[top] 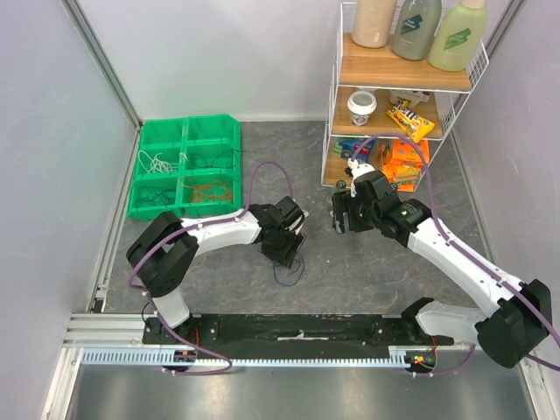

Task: Untangle the cables

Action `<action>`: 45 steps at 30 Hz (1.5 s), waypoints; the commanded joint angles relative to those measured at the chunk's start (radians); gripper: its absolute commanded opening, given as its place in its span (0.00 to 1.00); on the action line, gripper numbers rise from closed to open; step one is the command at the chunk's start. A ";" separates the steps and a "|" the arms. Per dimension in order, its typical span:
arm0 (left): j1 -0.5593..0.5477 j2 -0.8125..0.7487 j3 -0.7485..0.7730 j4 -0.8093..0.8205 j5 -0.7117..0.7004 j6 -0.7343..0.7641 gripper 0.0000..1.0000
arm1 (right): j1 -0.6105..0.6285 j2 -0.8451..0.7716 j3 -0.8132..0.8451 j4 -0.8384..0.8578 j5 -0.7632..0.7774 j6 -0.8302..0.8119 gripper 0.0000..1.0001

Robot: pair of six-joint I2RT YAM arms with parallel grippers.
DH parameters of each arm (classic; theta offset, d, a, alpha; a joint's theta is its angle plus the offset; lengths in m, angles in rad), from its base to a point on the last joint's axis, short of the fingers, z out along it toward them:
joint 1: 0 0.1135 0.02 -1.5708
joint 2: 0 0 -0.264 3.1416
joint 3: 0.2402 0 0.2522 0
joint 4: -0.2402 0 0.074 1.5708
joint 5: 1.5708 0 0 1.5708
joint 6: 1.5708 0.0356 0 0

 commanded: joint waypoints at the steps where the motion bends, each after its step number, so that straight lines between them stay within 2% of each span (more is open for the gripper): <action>1: -0.002 0.032 0.009 0.061 0.011 0.010 0.50 | -0.003 -0.048 -0.017 0.024 0.041 0.017 0.83; 2: -0.002 0.019 0.009 0.068 0.008 0.010 0.39 | -0.003 -0.060 -0.009 0.023 0.056 0.016 0.83; 4: 0.000 -0.021 0.014 0.066 -0.046 0.009 0.07 | -0.003 -0.089 0.015 0.021 0.095 0.005 0.83; 5: 0.000 -0.052 0.017 0.066 -0.077 0.013 0.02 | -0.001 -0.105 0.027 0.021 0.121 -0.004 0.83; 9: 0.056 -0.179 0.044 0.069 -0.181 0.035 0.01 | -0.003 -0.155 0.100 0.023 0.219 -0.044 0.83; 13: 0.228 -0.305 0.097 0.098 -0.157 -0.011 0.02 | -0.001 -0.163 0.155 0.027 0.261 -0.079 0.84; 18: 0.397 -0.356 0.172 0.167 -0.222 0.002 0.02 | -0.003 -0.136 0.166 0.054 0.273 -0.130 0.85; 24: 0.609 -0.272 0.322 0.189 -0.204 -0.080 0.02 | -0.003 -0.083 0.173 0.119 0.328 -0.214 0.86; 33: 0.805 -0.055 0.601 0.105 -0.158 -0.257 0.02 | -0.004 -0.022 0.201 0.146 0.385 -0.254 0.87; 37: 0.901 0.002 0.650 0.107 -0.100 -0.361 0.02 | -0.008 -0.002 0.196 0.147 0.394 -0.239 0.88; 45: 0.975 0.120 0.738 0.106 -0.017 -0.435 0.02 | -0.035 0.081 0.216 0.159 0.365 -0.234 0.88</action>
